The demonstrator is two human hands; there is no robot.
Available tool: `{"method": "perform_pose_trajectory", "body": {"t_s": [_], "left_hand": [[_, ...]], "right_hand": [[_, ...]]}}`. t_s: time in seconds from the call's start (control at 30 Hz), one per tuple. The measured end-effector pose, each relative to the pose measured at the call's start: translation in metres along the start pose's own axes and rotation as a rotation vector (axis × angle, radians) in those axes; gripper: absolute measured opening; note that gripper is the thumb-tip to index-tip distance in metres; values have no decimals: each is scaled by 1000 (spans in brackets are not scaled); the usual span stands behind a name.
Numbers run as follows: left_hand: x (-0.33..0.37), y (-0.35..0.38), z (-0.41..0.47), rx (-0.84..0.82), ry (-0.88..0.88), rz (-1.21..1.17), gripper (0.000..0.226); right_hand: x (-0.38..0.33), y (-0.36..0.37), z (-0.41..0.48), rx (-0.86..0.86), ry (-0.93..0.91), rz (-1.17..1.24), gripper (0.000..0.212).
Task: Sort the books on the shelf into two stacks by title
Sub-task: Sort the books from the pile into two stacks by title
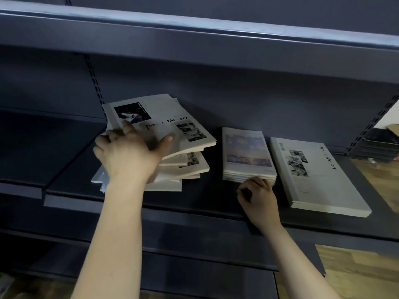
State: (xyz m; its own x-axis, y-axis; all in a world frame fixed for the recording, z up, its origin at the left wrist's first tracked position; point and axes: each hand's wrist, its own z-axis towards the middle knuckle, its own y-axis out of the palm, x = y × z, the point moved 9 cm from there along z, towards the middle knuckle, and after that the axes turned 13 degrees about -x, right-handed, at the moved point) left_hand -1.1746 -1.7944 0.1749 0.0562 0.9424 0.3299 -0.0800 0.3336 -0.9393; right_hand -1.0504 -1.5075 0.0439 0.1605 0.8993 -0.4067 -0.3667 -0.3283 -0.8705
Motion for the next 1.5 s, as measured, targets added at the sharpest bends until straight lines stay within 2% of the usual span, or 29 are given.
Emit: {"method": "perform_pose_trajectory", "body": {"t_s": [0.17, 0.37, 0.57, 0.67, 0.73, 0.8, 0.87, 1.0, 1.07, 1.17, 1.27, 1.33, 1.4, 1.5], "left_hand": [[-4, -5, 5, -37, -44, -64, 109], [-13, -6, 22, -161, -139, -229, 140], [-14, -1, 30, -262, -136, -245, 131], [-20, 1, 34, -238, -141, -313, 131], [-23, -6, 34, -143, -126, -387, 115], [-19, -15, 32, -18, -46, -439, 80], [-8, -21, 24, 40, 65, -556, 54], [13, -19, 10, 55, 228, -817, 30], [29, -10, 4, 31, 325, -871, 26], [50, 9, -8, -19, 407, -909, 23], [73, 24, -21, -72, 477, -946, 22], [85, 33, -29, -120, 501, -1024, 22], [97, 40, -35, -167, 511, -1119, 20], [118, 47, -48, -219, 547, -1246, 18]], "right_hand": [[0, 1, 1, 0, -6, -1, 13], [1, 2, 1, -3, 2, 12, 14], [1, 1, 1, -4, -4, 17, 15], [0, 1, 1, -1, -9, 23, 15], [-1, 0, 1, 1, -13, 20, 14], [-1, 0, 1, 0, -13, 16, 14], [-1, 1, 1, 0, -14, 13, 14], [1, -3, 3, 17, -14, 85, 8], [4, -7, 4, 33, 4, 152, 2], [6, -14, 4, 21, 46, 311, 14], [10, -19, -1, -64, 173, 677, 29], [16, -20, -4, -121, 255, 936, 29], [21, -24, -8, -168, 312, 1055, 22], [31, -29, -10, -152, 346, 1327, 27]]}}
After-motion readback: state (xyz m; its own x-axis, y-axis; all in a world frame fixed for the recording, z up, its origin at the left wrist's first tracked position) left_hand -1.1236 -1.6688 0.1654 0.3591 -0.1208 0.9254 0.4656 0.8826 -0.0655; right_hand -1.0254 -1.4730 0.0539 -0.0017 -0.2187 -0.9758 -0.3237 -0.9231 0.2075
